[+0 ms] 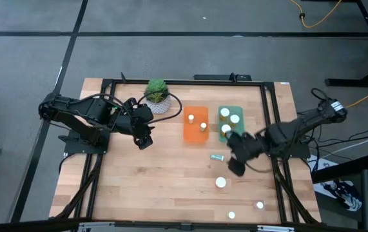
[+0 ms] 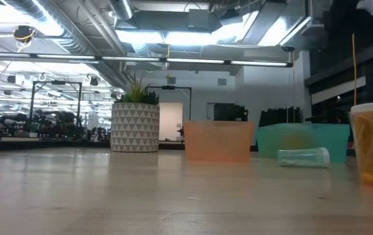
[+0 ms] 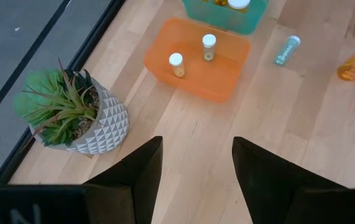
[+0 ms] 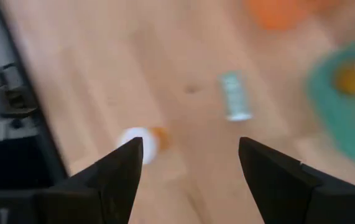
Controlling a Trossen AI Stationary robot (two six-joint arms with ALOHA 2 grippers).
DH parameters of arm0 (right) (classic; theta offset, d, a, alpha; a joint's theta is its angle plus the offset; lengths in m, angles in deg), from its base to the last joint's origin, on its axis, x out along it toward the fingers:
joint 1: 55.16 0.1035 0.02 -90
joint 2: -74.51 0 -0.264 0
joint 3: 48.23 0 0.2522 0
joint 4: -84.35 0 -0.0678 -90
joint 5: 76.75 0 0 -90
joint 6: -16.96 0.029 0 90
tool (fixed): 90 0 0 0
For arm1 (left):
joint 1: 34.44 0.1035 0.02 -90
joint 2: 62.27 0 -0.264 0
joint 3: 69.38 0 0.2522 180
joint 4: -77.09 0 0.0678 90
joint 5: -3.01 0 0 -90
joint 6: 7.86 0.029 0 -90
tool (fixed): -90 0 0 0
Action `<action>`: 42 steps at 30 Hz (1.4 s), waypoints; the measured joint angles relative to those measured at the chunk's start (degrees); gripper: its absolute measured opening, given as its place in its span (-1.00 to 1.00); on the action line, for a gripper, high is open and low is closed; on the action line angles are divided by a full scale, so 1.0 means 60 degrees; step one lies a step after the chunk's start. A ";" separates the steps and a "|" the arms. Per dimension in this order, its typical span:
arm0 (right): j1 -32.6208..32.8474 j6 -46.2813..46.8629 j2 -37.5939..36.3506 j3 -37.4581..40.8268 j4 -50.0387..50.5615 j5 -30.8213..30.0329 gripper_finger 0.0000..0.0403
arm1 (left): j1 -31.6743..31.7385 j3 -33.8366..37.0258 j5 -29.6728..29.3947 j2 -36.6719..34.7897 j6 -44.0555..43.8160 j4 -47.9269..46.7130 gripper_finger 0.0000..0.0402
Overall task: Pick and place medicine bottles into bin by pill shape (circle, oval)
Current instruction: Put the large orange bottle into the green bin
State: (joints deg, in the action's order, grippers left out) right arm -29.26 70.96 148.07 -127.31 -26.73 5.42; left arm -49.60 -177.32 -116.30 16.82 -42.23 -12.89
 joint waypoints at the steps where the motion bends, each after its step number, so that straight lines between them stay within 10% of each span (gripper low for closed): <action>1: 0.0294 0.0000 0.0092 0.0000 -0.0303 -0.0069 0.33 | 0.0000 0.0000 0.0003 0.0000 0.0000 -0.0001 -0.07; 14: 0.2448 0.1125 0.1339 0.0000 -0.1415 0.0065 0.33 | 0.0000 0.0000 0.0003 0.0000 0.0004 -0.0001 -0.07; 42: 0.2472 0.2747 0.3185 0.0000 -0.1780 0.0095 0.73 | 0.0000 0.0000 0.0003 0.0000 0.0066 -0.0001 -0.07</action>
State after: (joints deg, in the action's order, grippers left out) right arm -14.42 87.44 167.18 -127.31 -37.41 5.99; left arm -49.60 -177.32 -116.29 16.82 -41.83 -12.89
